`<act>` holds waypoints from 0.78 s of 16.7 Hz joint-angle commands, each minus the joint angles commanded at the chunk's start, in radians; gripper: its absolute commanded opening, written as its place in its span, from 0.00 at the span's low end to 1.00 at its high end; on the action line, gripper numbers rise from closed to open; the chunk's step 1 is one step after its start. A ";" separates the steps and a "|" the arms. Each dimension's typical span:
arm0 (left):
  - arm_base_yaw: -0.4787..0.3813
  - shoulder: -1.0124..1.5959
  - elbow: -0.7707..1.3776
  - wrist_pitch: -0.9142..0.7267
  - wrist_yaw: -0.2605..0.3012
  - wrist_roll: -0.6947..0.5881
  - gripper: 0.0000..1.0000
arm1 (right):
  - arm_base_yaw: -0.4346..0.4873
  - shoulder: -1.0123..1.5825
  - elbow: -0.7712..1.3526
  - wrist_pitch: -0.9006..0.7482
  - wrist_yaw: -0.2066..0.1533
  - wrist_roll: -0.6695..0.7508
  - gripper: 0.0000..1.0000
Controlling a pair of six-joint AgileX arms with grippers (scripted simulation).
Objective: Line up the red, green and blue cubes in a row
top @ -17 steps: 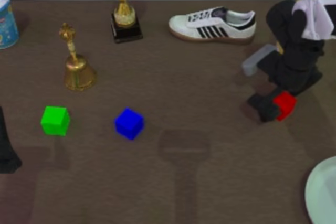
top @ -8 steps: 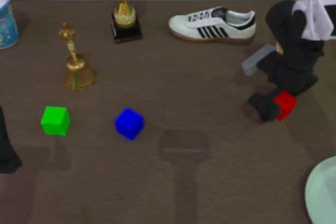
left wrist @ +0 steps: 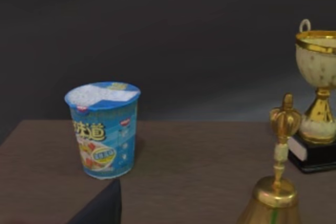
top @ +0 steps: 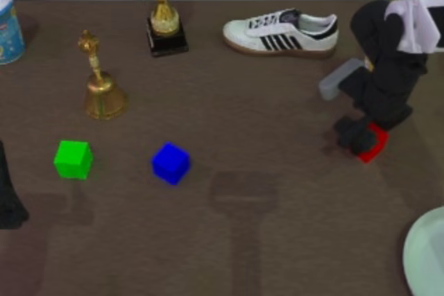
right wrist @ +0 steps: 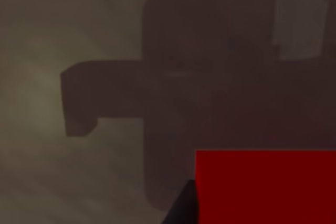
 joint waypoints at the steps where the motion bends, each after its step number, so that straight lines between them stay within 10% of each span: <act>1: 0.000 0.000 0.000 0.000 0.000 0.000 1.00 | 0.000 0.000 0.000 0.000 0.000 0.000 0.00; 13: 0.000 0.000 0.000 0.000 0.000 0.000 1.00 | 0.006 -0.109 0.117 -0.212 -0.013 0.009 0.00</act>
